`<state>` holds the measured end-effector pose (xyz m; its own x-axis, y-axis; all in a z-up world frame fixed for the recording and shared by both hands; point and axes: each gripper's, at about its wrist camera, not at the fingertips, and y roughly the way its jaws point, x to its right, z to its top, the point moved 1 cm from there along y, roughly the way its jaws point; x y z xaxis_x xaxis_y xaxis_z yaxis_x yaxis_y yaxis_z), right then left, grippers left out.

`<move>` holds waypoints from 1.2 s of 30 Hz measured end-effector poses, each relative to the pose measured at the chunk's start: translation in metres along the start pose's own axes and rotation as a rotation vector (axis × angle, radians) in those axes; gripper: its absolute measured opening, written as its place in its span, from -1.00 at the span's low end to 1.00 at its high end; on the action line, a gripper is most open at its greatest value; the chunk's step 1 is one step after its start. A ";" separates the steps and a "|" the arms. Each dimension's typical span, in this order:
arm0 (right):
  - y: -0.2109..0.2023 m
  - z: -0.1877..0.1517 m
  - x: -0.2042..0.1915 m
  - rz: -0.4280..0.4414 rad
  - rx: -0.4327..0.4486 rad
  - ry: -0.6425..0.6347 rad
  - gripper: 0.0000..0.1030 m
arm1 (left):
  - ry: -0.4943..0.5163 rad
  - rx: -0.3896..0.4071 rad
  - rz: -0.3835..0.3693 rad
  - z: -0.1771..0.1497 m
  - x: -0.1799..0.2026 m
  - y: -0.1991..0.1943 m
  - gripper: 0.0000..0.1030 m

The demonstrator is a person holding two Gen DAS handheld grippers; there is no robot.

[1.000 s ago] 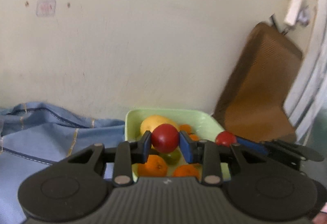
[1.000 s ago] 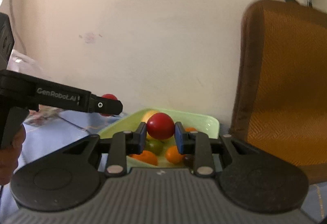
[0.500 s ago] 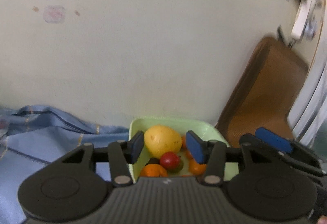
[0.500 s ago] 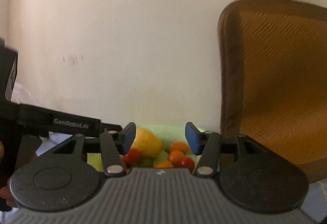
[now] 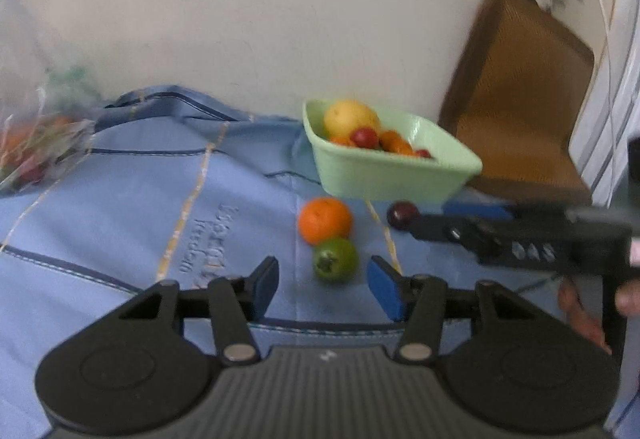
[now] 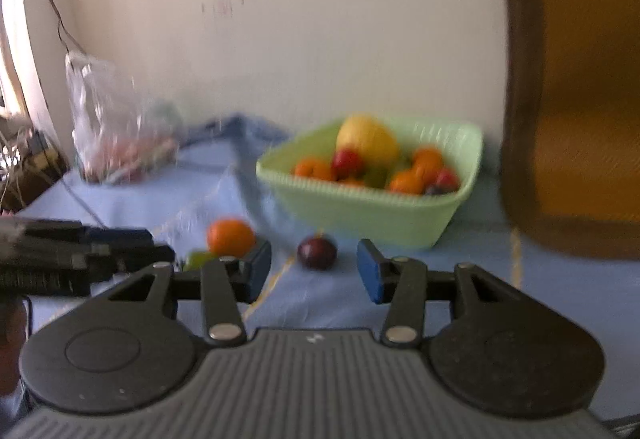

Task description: Organize fruits

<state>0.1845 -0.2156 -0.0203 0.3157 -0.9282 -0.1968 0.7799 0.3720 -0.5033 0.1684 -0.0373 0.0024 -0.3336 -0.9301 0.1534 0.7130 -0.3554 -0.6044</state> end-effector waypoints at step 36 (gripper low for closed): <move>-0.163 -0.146 -0.100 -0.140 0.041 -0.070 -0.42 | 0.152 -0.003 -0.124 -0.119 0.073 -0.123 -0.41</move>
<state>-0.0530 -0.1841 -0.0414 0.2385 -0.9688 -0.0673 0.8399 0.2406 -0.4866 -0.0167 -0.0506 -0.0048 -0.5088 -0.8543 0.1069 0.6587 -0.4662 -0.5906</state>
